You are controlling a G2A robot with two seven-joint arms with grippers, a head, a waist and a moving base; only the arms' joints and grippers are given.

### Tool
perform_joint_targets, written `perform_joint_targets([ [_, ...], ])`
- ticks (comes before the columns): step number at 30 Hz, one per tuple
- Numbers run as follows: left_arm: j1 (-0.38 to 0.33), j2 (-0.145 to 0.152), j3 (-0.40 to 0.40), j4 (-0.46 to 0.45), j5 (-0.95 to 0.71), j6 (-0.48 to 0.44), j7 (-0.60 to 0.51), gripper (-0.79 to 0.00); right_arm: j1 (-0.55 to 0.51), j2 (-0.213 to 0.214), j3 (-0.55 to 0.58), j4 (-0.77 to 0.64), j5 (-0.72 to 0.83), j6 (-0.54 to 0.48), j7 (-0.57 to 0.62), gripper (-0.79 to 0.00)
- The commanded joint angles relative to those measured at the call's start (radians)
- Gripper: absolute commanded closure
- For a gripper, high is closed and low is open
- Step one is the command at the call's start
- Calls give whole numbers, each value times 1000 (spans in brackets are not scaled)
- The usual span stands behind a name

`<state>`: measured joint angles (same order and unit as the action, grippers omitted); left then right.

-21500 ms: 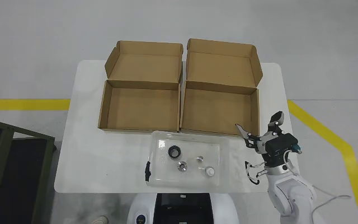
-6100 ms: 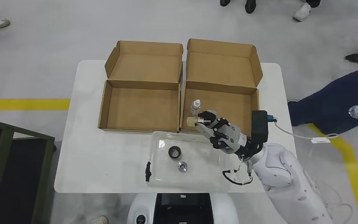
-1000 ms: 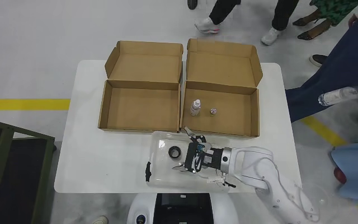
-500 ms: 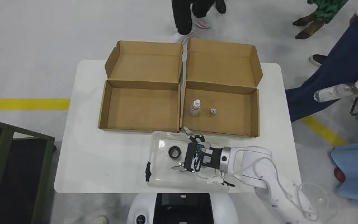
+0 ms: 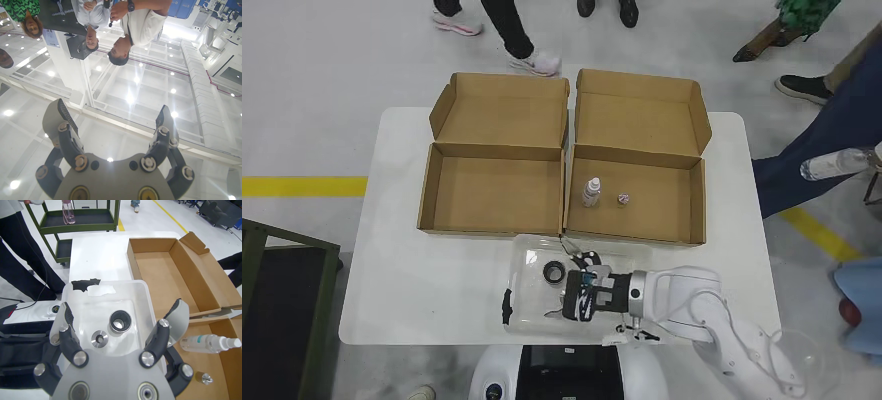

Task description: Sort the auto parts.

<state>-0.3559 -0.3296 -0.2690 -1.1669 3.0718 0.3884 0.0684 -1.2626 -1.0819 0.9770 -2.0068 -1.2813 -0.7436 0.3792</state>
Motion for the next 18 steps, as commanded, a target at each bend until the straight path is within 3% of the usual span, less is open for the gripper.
perform_joint_targets([
  [1, 0, 0, 0, 0, 0, 0, 0, -785, 2, 1, -7, 0, -7, -14, 8, -785],
  [16, 0, 0, 0, 0, 0, 0, 0, -785, -79, 30, 54, 19, -52, -92, 39, -785],
  [18, 0, 0, 0, 0, 0, 0, 0, -785, -86, 33, 61, 25, -54, -99, 41, -727],
])
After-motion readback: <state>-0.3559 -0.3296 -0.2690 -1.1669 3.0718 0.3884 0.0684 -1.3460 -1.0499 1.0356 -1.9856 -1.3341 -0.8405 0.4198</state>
